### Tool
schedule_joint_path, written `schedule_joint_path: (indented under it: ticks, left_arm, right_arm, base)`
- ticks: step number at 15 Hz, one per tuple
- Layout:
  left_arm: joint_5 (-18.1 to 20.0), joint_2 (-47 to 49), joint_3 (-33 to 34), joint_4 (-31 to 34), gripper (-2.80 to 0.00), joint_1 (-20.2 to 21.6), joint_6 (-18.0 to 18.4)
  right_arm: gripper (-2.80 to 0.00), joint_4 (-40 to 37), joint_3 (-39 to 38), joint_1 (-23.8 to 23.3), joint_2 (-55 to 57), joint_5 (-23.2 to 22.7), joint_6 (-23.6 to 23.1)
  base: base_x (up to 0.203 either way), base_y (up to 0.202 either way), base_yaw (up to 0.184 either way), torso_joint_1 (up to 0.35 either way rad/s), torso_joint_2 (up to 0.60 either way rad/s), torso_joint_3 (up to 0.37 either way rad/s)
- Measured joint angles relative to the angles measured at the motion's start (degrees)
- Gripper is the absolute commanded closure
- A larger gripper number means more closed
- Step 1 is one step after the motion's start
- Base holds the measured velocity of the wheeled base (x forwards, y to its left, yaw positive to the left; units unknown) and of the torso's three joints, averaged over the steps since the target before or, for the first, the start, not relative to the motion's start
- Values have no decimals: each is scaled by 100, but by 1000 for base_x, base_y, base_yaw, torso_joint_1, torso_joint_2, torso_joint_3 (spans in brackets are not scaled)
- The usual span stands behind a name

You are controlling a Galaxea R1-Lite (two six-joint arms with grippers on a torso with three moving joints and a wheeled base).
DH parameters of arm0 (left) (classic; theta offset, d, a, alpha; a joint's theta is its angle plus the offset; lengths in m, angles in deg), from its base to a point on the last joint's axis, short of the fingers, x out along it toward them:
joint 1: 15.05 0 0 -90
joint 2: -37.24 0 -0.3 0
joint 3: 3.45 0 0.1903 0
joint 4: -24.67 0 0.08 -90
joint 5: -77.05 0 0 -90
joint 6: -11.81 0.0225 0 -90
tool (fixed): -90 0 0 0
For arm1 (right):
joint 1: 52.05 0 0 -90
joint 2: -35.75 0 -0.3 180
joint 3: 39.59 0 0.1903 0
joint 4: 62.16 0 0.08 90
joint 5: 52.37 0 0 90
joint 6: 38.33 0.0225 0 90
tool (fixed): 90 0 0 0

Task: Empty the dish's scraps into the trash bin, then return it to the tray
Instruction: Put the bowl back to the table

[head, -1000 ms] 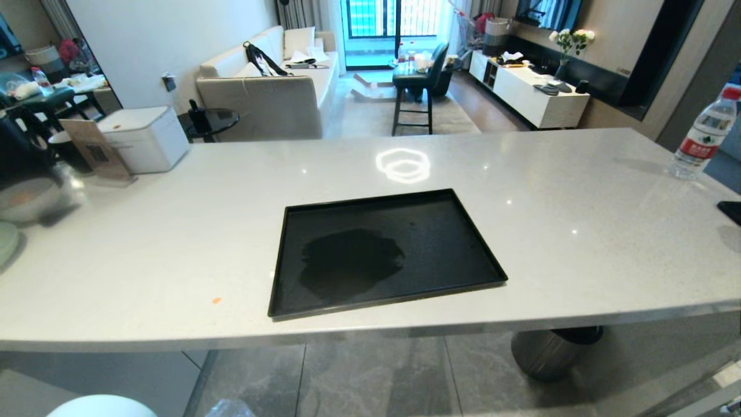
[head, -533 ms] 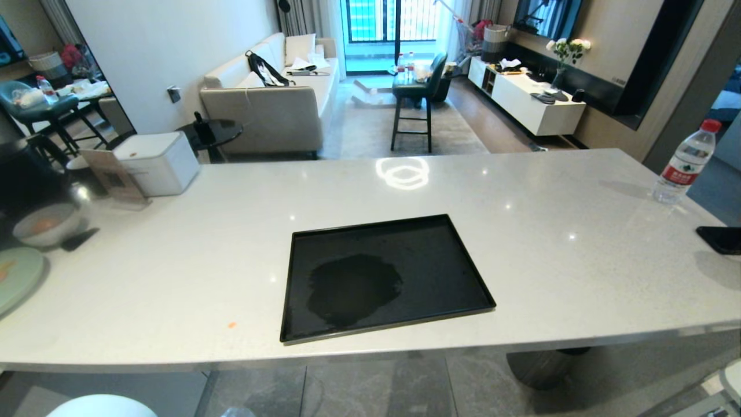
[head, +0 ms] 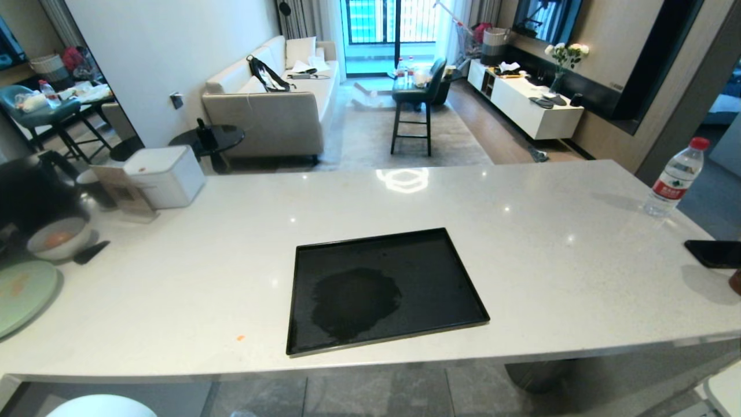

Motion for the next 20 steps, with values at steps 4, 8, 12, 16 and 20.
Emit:
schedule_joint_path:
  ticks: [4, 8, 12, 16, 20]
  left_arm:
    - [2, 0, 0, 0, 0, 0, 0]
    - [0, 0, 0, 3, 0, 0, 2]
    - [0, 0, 0, 2, 0, -2, 0]
    - [2, 0, 0, 2, 0, 0, 0]
    - [3, 0, 0, 0, 0, 0, 0]
  right_arm:
    - [0, 1, 0, 0, 0, 3, 20]
    - [0, 0, 0, 0, 0, 3, 20]
    - [0, -2, 2, 0, 0, 4, 20]
    - [0, 0, 2, 0, 0, 5, 20]
    - [0, 0, 2, 0, 0, 2, 20]
  base:
    - [0, 0, 0, 95, -232, -126]
    - [0, 0, 0, 0, 0, 0]
    - [0, 0, 0, 0, 0, 0]
    - [0, 0, 0, 0, 0, 0]
    - [0, 0, 0, 0, 0, 0]
